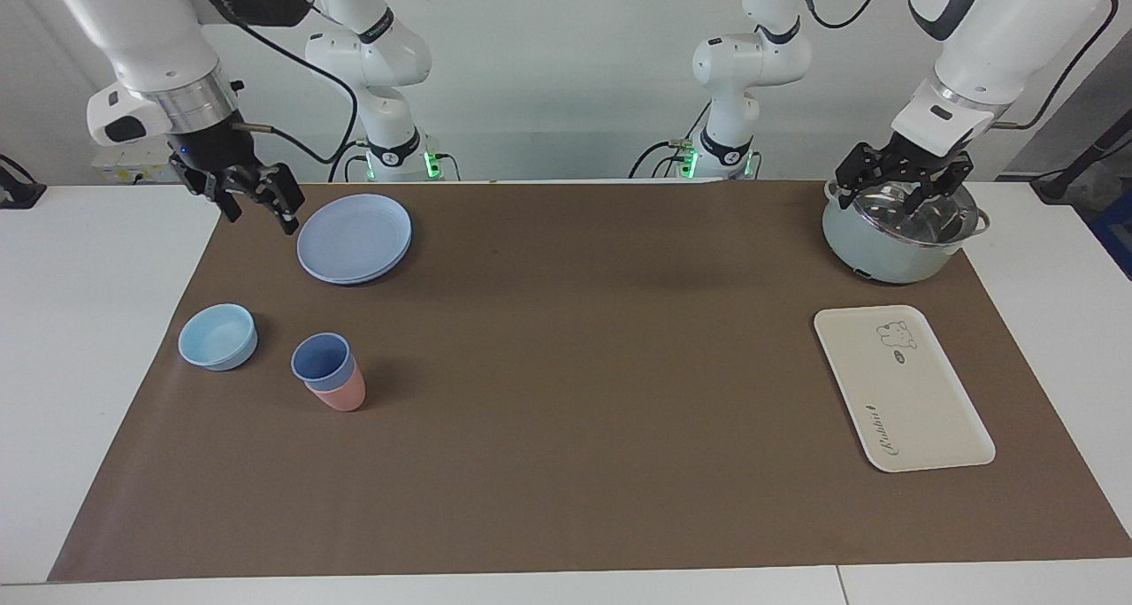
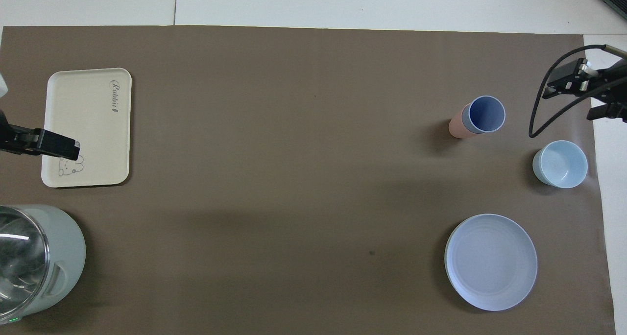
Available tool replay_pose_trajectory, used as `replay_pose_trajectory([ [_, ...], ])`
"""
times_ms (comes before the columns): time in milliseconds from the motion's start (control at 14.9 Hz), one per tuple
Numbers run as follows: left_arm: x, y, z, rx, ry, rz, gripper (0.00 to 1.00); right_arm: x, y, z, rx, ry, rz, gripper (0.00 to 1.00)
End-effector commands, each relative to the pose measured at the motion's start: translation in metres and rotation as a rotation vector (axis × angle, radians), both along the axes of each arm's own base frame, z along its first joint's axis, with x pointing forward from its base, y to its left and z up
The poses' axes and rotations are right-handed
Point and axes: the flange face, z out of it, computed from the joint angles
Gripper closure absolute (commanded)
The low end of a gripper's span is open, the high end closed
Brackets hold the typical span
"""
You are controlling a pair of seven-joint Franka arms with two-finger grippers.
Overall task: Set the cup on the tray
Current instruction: 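Raise the right gripper from the light-blue bowl and open it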
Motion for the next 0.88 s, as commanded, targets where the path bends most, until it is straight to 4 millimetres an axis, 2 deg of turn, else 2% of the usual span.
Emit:
replay_pose_trajectory([
  [0,-0.008,0.002,0.003,-0.007,-0.001,0.013,0.0,0.057,-0.021,-0.027,0.026,-0.003,-0.1,0.12],
  [135,-0.008,0.002,0.003,-0.007,-0.001,0.014,0.0,0.079,-0.035,-0.053,0.12,0.008,-0.286,0.12],
  [269,-0.008,0.002,0.003,-0.007,-0.001,0.013,0.0,0.092,-0.061,-0.083,0.242,0.011,-0.476,0.12],
  [471,-0.008,0.002,0.003,-0.007,-0.001,0.014,0.0,0.109,-0.064,-0.136,0.286,0.061,-0.564,0.12],
  [673,-0.008,0.002,0.003,-0.007,-0.001,0.013,0.0,0.108,-0.082,-0.182,0.363,0.159,-0.648,0.11],
  [808,-0.008,0.002,0.003,-0.007,-0.001,0.014,0.0,0.096,-0.083,-0.217,0.368,0.244,-0.668,0.11],
])
